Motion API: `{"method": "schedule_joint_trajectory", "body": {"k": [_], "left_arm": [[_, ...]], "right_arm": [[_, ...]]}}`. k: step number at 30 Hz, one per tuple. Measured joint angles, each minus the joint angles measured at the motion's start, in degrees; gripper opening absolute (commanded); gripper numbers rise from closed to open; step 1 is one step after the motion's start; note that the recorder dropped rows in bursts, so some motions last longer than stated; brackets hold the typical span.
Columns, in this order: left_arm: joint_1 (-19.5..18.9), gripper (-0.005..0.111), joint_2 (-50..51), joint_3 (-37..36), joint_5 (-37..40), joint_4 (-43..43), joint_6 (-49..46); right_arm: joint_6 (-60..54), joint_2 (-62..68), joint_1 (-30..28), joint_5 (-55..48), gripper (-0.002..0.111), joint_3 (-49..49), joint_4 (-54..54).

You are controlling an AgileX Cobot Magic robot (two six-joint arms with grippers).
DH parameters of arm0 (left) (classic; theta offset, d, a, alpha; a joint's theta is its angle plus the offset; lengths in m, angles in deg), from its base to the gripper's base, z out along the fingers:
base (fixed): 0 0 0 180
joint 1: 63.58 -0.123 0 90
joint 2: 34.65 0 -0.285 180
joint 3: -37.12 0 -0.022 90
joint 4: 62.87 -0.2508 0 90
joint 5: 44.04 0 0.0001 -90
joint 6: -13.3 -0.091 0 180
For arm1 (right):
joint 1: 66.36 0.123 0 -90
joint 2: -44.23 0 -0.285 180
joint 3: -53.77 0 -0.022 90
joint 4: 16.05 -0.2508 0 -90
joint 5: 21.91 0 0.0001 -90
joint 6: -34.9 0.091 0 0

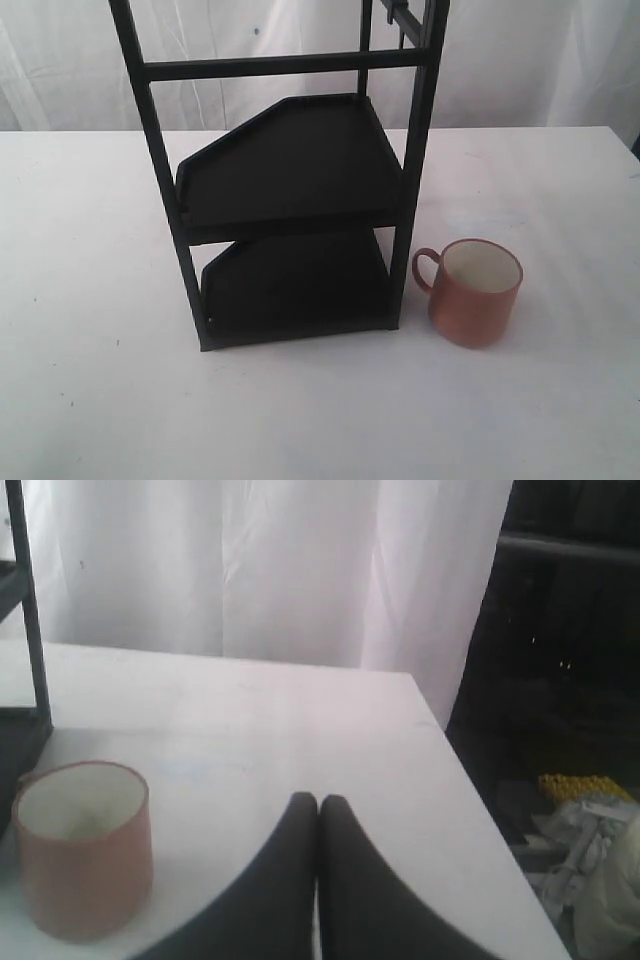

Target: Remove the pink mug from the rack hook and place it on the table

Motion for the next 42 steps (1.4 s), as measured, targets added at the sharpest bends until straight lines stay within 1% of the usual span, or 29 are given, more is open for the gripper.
{"method": "schedule_joint_trajectory", "body": {"k": [2, 7, 8, 9, 11, 13, 17, 19, 42], "left_arm": [[0.0, 0.0, 0.0, 0.0, 0.0, 0.0, 0.0], [0.0, 0.0, 0.0, 0.0, 0.0, 0.0, 0.0], [0.0, 0.0, 0.0, 0.0, 0.0, 0.0, 0.0], [0.0, 0.0, 0.0, 0.0, 0.0, 0.0, 0.0], [0.0, 0.0, 0.0, 0.0, 0.0, 0.0, 0.0], [0.0, 0.0, 0.0, 0.0, 0.0, 0.0, 0.0], [0.0, 0.0, 0.0, 0.0, -0.1, 0.0, 0.0], [0.0, 0.0, 0.0, 0.0, -0.1, 0.0, 0.0], [0.0, 0.0, 0.0, 0.0, -0.1, 0.0, 0.0]], "right_arm": [[0.0, -0.12, 0.06, 4.89, 0.0, -2.16, 0.0], [0.0, -0.12, 0.06, 26.95, 0.0, -10.4, -0.51], [0.0, -0.12, -0.05, 29.97, 0.0, -11.49, -1.64], [0.0, -0.12, -0.14, 30.86, 0.0, -11.86, -3.27], [0.0, -0.12, -0.29, 29.64, 0.0, -12.28, -5.63], [-0.12, -0.23, -1.09, 24.99, 0.0, -12.28, -6.39], [-0.5, -0.23, -2.62, 8.9, 0.0, -12.6, -3.36], [-1.87, -0.23, -2.73, 5.66, 0.0, -12.75, -1.83], [-3.28, -0.23, -2.87, 4.47, 0.0, -12.75, -0.42]]}}
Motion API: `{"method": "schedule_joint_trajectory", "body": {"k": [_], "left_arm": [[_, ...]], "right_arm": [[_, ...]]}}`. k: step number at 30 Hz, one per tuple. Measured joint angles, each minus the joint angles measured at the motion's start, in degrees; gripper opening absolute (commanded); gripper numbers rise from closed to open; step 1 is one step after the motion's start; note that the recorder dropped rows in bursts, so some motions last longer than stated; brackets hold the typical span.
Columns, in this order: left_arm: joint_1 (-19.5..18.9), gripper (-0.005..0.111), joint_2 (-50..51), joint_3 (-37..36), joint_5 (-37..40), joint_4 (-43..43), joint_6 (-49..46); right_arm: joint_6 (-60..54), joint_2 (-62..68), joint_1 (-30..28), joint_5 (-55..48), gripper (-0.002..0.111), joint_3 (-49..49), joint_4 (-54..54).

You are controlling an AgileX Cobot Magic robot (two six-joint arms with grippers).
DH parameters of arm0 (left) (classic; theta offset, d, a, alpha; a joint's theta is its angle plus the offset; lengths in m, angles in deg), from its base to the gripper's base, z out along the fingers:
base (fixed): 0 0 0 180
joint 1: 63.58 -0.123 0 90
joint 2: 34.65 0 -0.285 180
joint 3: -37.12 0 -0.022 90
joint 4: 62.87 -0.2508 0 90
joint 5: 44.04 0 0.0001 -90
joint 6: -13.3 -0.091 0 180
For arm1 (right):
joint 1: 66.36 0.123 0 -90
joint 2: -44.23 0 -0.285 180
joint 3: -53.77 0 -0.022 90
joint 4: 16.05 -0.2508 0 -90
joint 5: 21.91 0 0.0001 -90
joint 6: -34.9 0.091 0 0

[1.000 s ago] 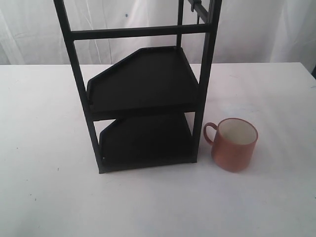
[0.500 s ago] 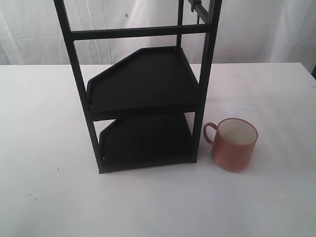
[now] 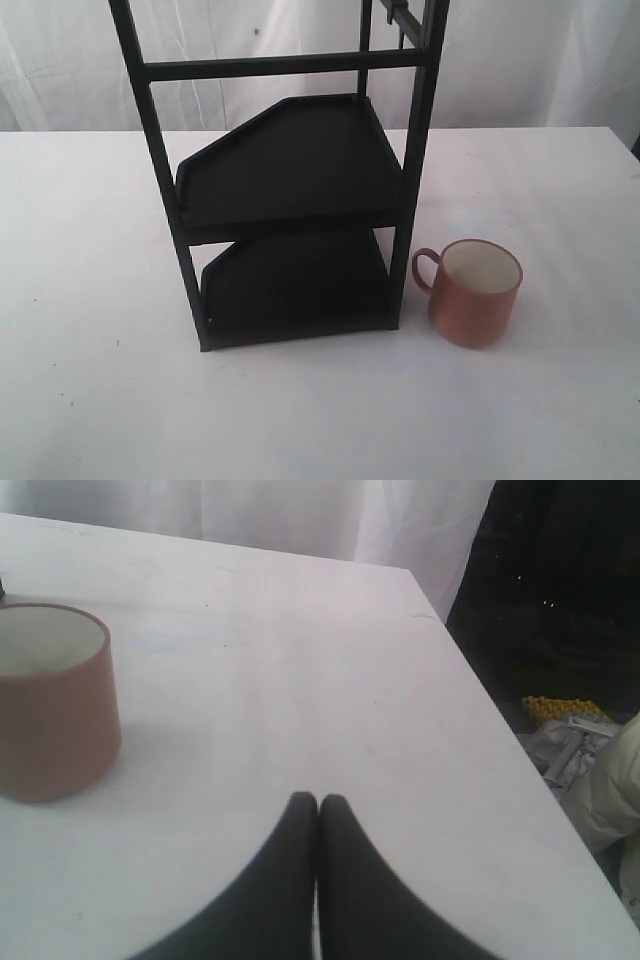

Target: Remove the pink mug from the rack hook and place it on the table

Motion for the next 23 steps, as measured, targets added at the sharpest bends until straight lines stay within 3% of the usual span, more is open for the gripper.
{"method": "schedule_joint_trajectory", "body": {"k": [23], "left_arm": [[0.0, 0.0, 0.0, 0.0, 0.0, 0.0, 0.0]], "right_arm": [[-0.5, 0.0, 0.0, -0.08, 0.0, 0.0, 0.0]]}}
